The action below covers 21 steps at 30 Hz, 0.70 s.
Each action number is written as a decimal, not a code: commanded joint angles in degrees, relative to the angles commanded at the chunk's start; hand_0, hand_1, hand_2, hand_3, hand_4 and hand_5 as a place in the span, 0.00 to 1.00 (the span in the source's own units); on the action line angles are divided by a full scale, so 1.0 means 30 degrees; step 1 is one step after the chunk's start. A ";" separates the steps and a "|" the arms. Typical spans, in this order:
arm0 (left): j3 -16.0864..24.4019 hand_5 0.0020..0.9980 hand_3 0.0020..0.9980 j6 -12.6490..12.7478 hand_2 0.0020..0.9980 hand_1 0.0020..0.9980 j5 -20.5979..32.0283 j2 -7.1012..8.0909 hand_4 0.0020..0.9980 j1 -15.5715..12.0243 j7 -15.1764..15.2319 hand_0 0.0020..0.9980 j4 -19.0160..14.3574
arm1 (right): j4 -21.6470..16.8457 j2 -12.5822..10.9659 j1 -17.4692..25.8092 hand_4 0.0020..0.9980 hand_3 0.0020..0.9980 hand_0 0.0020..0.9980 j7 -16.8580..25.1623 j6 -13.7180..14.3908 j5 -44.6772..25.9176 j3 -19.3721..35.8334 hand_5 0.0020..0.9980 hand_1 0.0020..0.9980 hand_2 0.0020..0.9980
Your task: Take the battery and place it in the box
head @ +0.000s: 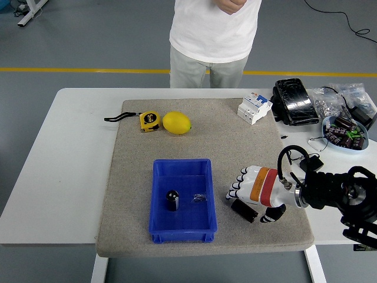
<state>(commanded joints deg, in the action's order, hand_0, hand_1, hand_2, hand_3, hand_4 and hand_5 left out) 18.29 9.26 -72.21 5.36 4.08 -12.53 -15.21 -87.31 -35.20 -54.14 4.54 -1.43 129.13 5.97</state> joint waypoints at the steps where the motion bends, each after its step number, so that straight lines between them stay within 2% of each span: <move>1: -0.0014 0.70 0.69 -0.0006 0.77 0.72 0.0011 0.0007 0.71 0.0000 0.0002 0.74 -0.0003 | 0.0006 0.0065 -0.0008 0.98 0.86 0.71 -0.0018 -0.0018 -0.0019 -0.0013 0.27 0.73 0.81; 12: 0.0050 0.70 0.69 -0.0129 0.77 0.72 -0.0179 0.0027 0.71 -0.0021 -0.0069 0.74 -0.0039 | 0.1582 0.1173 0.0148 0.98 0.87 0.70 -0.0007 0.0149 -0.0645 -0.0054 0.27 0.73 0.81; 21: 0.0123 0.70 0.69 -0.0195 0.77 0.72 -0.0313 0.0051 0.71 -0.0076 -0.0106 0.74 -0.0047 | 0.2083 0.1547 0.0427 0.98 0.86 0.70 0.0073 0.0387 -0.0877 0.0024 0.28 0.72 0.81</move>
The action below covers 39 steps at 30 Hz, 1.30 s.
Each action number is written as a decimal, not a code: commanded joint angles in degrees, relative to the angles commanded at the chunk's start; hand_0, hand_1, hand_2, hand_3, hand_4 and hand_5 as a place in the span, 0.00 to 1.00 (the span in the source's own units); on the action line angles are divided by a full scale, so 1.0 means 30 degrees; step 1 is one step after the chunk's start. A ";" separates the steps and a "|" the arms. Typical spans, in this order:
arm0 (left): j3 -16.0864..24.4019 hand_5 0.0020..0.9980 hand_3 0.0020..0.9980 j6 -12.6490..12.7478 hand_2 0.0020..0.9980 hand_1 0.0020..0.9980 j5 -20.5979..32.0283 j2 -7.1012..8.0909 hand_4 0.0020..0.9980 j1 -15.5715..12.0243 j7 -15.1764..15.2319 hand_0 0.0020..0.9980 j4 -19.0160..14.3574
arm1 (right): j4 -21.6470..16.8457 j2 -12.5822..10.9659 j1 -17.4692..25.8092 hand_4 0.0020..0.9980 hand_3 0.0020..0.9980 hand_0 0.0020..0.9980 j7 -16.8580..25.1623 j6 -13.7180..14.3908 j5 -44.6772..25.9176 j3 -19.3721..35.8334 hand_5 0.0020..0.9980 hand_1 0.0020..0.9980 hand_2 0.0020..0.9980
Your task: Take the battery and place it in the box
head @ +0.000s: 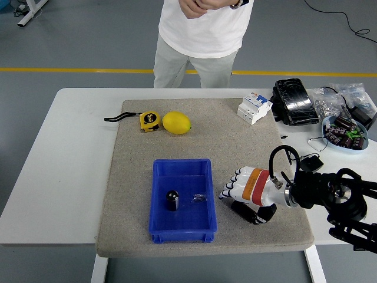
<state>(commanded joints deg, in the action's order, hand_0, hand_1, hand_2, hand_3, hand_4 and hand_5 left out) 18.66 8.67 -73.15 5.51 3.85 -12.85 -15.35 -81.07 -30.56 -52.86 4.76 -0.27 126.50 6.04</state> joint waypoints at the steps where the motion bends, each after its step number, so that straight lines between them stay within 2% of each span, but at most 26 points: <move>1: 0.0015 0.70 0.69 -0.0009 0.77 0.72 -0.0032 0.0002 0.71 -0.0002 -0.0006 0.74 0.0000 | 0.0034 0.0021 0.0008 0.98 0.86 0.70 0.0017 0.0041 -0.0011 -0.0007 0.28 0.72 0.81; 4: 0.0097 0.70 0.69 -0.0032 0.77 0.72 -0.0159 0.0005 0.71 -0.0016 -0.0038 0.74 -0.0001 | 0.0124 0.0059 0.0043 0.98 0.86 0.70 0.0139 0.0295 -0.0068 -0.0013 0.28 0.72 0.81; 5: 0.0120 0.70 0.69 -0.0034 0.77 0.72 -0.0192 0.0004 0.71 -0.0017 -0.0047 0.74 -0.0003 | 0.0149 0.0064 0.0049 0.97 0.83 0.66 0.0208 0.0422 -0.0080 -0.0022 0.28 0.69 0.78; 10: 0.0141 0.70 0.69 -0.0029 0.77 0.72 -0.0230 0.0002 0.71 -0.0002 -0.0042 0.74 -0.0003 | 0.0239 0.0063 0.0084 0.97 0.83 0.66 0.0363 0.0699 -0.0111 -0.0046 0.28 0.69 0.78; 11: 0.0141 0.70 0.69 -0.0031 0.77 0.72 -0.0233 -0.0001 0.71 0.0008 -0.0038 0.74 -0.0003 | 0.0279 0.0073 0.0092 0.97 0.81 0.60 0.0396 0.0738 -0.0139 -0.0057 0.28 0.66 0.75; 22: 0.0034 0.70 0.69 -0.0014 0.77 0.72 -0.0093 -0.0019 0.71 0.0114 0.0022 0.74 -0.0006 | 0.0860 0.0225 0.0126 0.96 0.80 0.57 0.0666 0.1090 -0.0444 -0.0245 0.28 0.64 0.72; 23: 0.0033 0.70 0.69 -0.0011 0.77 0.72 -0.0086 -0.0021 0.71 0.0120 0.0024 0.74 -0.0003 | 0.0858 0.0215 0.0116 0.92 0.76 0.50 0.0696 0.1133 -0.0457 -0.0244 0.26 0.58 0.69; 28: -0.0004 0.70 0.69 0.0003 0.77 0.72 -0.0037 -0.0020 0.71 0.0131 0.0024 0.74 -0.0004 | 0.0856 0.0162 0.0097 0.92 0.76 0.50 0.0787 0.1206 -0.0511 -0.0175 0.26 0.58 0.69; 29: -0.0022 0.70 0.69 0.0003 0.77 0.72 -0.0021 -0.0016 0.71 0.0134 0.0022 0.74 -0.0009 | 0.0868 0.0156 0.0106 0.83 0.67 0.44 0.0801 0.1171 -0.0564 -0.0160 0.20 0.51 0.62; 39: -0.0016 0.70 0.69 -0.0027 0.77 0.72 -0.0061 -0.0025 0.71 0.0173 0.0012 0.74 -0.0017 | 0.1003 0.0143 0.0200 0.79 0.64 0.42 0.0873 0.0874 -0.1169 -0.0090 0.17 0.48 0.60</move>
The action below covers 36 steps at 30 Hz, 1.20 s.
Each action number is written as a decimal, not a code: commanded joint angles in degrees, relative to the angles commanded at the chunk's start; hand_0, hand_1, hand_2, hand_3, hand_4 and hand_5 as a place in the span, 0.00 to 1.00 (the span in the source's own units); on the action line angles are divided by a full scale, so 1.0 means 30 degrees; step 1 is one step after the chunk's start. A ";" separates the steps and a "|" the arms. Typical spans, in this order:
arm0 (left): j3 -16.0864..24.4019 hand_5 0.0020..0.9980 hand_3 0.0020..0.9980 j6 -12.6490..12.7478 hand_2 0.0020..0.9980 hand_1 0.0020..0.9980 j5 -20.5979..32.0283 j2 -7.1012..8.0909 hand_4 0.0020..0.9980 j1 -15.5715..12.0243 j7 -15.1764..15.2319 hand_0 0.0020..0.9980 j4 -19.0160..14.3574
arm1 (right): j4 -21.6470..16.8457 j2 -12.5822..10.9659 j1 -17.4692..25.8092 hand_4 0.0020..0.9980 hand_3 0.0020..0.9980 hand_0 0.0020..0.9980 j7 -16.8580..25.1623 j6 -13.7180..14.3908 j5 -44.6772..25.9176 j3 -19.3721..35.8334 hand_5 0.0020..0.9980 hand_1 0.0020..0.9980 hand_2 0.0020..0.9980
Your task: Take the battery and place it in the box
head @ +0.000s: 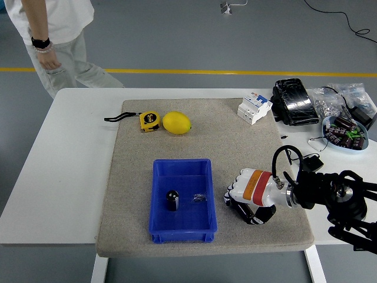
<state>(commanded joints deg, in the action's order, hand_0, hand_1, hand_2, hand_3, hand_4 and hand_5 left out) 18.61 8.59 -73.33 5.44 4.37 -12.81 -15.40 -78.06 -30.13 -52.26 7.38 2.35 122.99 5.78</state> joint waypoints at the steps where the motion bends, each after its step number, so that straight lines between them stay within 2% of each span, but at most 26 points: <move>1: 0.0000 0.70 0.69 -0.0001 0.77 0.72 0.0001 0.0000 0.71 0.0001 0.0001 0.74 0.0000 | -0.0009 -0.0002 0.0001 0.79 0.64 0.42 0.0000 -0.0003 -0.0012 0.0002 0.17 0.48 0.60; 2: -0.0004 0.70 0.69 -0.0001 0.77 0.72 0.0010 0.0000 0.71 0.0001 0.0004 0.74 -0.0001 | -0.0022 -0.0002 -0.0002 0.76 0.61 0.41 0.0002 -0.0007 -0.0026 0.0003 0.16 0.47 0.59; 8: 0.0030 0.70 0.69 -0.0037 0.77 0.72 -0.0031 0.0010 0.71 -0.0003 0.0011 0.74 0.0005 | -0.0191 -0.0067 -0.0063 0.76 0.61 0.39 -0.0029 -0.0004 -0.0036 0.0154 0.16 0.46 0.58; 21: 0.0149 0.70 0.69 -0.0103 0.77 0.72 -0.0183 0.0018 0.71 0.0013 0.0001 0.74 0.0017 | -0.0584 -0.0379 -0.0013 0.73 0.59 0.40 -0.0127 0.0031 -0.0063 0.1039 0.13 0.46 0.58; 29: 0.0226 0.70 0.69 -0.0156 0.77 0.72 -0.0285 0.0068 0.71 -0.0062 -0.0024 0.74 0.0023 | -0.1293 -0.0599 0.0051 0.73 0.59 0.41 -0.0414 0.0034 -0.0553 0.2515 0.12 0.46 0.57; 36: 0.0287 0.70 0.69 -0.0238 0.77 0.72 -0.0385 0.0131 0.71 -0.0106 -0.0055 0.74 0.0023 | -0.1947 -0.0347 0.0198 0.72 0.59 0.41 -0.0762 0.0130 -0.0928 0.4236 0.12 0.45 0.57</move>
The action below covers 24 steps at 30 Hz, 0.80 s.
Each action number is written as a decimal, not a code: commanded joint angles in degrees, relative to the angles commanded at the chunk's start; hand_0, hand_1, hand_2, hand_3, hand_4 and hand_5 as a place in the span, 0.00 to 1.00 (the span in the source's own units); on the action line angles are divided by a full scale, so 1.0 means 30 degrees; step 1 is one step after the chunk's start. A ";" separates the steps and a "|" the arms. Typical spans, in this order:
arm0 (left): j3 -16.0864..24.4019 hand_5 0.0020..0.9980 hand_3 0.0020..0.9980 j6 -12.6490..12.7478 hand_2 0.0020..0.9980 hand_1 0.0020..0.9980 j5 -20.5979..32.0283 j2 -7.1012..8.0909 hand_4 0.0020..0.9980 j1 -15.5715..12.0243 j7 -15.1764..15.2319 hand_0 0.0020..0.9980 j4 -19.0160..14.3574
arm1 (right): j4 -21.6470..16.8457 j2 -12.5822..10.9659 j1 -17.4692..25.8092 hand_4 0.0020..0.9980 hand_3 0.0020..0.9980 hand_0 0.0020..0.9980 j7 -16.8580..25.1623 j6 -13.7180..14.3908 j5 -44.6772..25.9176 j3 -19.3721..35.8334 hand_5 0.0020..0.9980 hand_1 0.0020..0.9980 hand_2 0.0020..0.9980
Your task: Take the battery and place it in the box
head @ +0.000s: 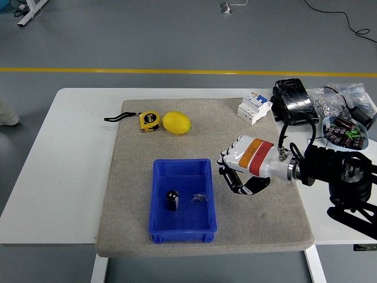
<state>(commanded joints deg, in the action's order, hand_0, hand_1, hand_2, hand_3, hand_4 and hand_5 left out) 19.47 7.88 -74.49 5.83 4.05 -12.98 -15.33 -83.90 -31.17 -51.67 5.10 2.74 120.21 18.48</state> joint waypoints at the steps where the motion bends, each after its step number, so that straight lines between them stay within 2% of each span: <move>1: 0.0008 0.70 0.69 -0.0006 0.77 0.72 -0.0012 0.0006 0.71 -0.0007 0.0000 0.74 0.0001 | -0.0193 0.0068 -0.0021 0.72 0.59 0.41 -0.0045 0.0034 -0.0047 0.0210 0.12 0.45 0.57; 6: 0.0004 0.70 0.69 -0.0040 0.76 0.71 -0.0003 0.0033 0.71 -0.0065 0.0008 0.74 -0.0005 | -0.0985 0.0592 -0.0266 0.72 0.58 0.42 -0.0196 0.0295 -0.0544 0.0467 0.12 0.45 0.58; 13: -0.0196 0.70 0.69 -0.0105 0.76 0.71 0.0271 0.0027 0.72 -0.0079 0.0050 0.74 -0.0036 | -0.1241 0.2007 -0.0939 0.72 0.59 0.42 -0.0146 0.1109 -0.1472 -0.0962 0.12 0.45 0.58; 14: -0.0200 0.70 0.69 -0.0113 0.76 0.71 0.0273 0.0027 0.72 -0.0071 0.0055 0.74 -0.0035 | -0.1181 0.2169 -0.1031 0.81 0.71 0.54 -0.0166 0.1166 -0.1425 -0.1168 0.19 0.56 0.71; 19: -0.0363 0.70 0.69 -0.0090 0.76 0.71 0.0477 0.0036 0.72 -0.0001 0.0102 0.74 -0.0050 | -0.0555 0.3006 -0.1512 0.81 0.71 0.54 -0.0282 0.1336 -0.0924 -0.2100 0.19 0.56 0.71; 20: -0.0386 0.70 0.69 -0.0085 0.76 0.71 0.0511 0.0033 0.72 0.0022 0.0115 0.74 -0.0050 | -0.0424 0.3167 -0.1575 0.86 0.86 0.75 -0.0364 0.1325 -0.0866 -0.2188 0.21 0.73 0.82; 24: -0.0474 0.70 0.69 -0.0064 0.76 0.71 0.0644 0.0042 0.72 0.0071 0.0158 0.74 -0.0052 | -0.0268 0.3388 -0.1700 0.86 0.86 0.75 -0.0507 0.1335 -0.0836 -0.2321 0.21 0.73 0.82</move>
<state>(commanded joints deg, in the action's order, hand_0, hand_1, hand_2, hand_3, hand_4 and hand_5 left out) 18.05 7.69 -72.55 5.96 4.26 -12.51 -15.49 -84.70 -21.01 -56.76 3.58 6.75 117.70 11.52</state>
